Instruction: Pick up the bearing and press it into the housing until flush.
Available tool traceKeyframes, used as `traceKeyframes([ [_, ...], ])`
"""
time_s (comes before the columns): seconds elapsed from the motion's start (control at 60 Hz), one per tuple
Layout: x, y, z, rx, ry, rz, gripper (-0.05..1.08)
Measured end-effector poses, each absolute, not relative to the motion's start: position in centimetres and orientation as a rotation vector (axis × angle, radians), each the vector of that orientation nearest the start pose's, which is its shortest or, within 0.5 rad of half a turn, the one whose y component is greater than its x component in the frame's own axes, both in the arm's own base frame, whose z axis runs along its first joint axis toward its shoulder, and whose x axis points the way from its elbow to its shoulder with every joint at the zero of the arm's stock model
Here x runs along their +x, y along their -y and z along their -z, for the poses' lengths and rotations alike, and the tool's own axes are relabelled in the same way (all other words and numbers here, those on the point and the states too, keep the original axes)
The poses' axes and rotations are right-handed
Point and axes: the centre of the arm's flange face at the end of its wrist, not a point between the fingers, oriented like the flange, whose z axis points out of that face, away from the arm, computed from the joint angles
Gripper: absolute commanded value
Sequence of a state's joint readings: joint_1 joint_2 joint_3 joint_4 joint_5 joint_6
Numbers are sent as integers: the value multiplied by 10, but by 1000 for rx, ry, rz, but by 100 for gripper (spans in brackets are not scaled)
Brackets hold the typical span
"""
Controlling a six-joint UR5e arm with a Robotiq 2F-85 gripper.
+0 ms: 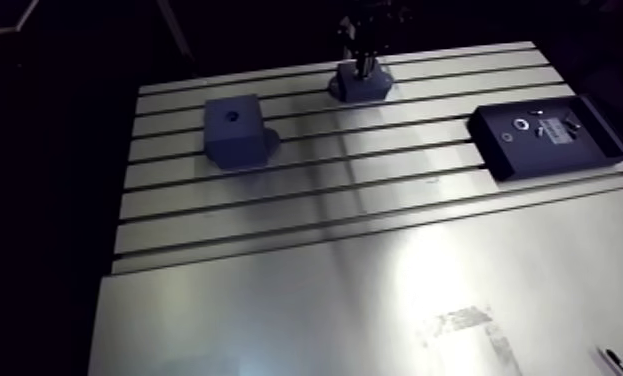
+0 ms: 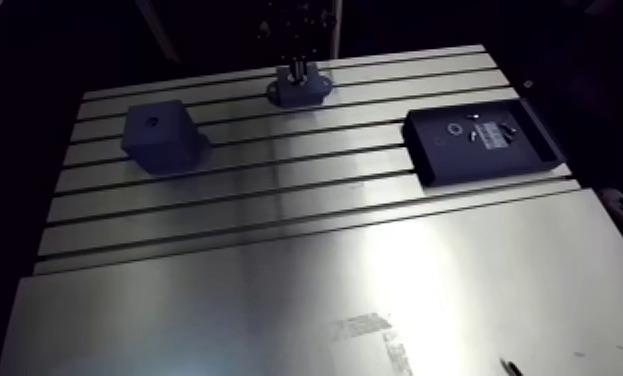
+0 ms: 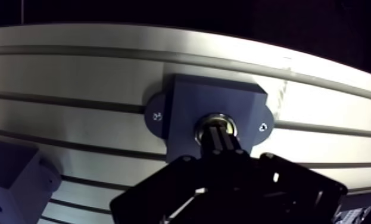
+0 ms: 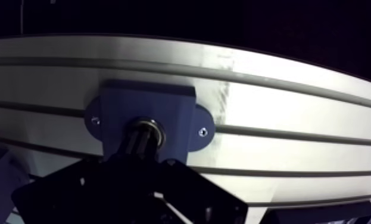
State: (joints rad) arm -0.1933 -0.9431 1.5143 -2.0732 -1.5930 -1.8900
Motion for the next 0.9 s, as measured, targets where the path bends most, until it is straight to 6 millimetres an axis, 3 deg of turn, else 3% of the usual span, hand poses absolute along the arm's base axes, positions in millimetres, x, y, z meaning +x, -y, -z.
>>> traceKeyframes([
  [0.9,-684,-1,-187,-195,-3062,-6,108],
])
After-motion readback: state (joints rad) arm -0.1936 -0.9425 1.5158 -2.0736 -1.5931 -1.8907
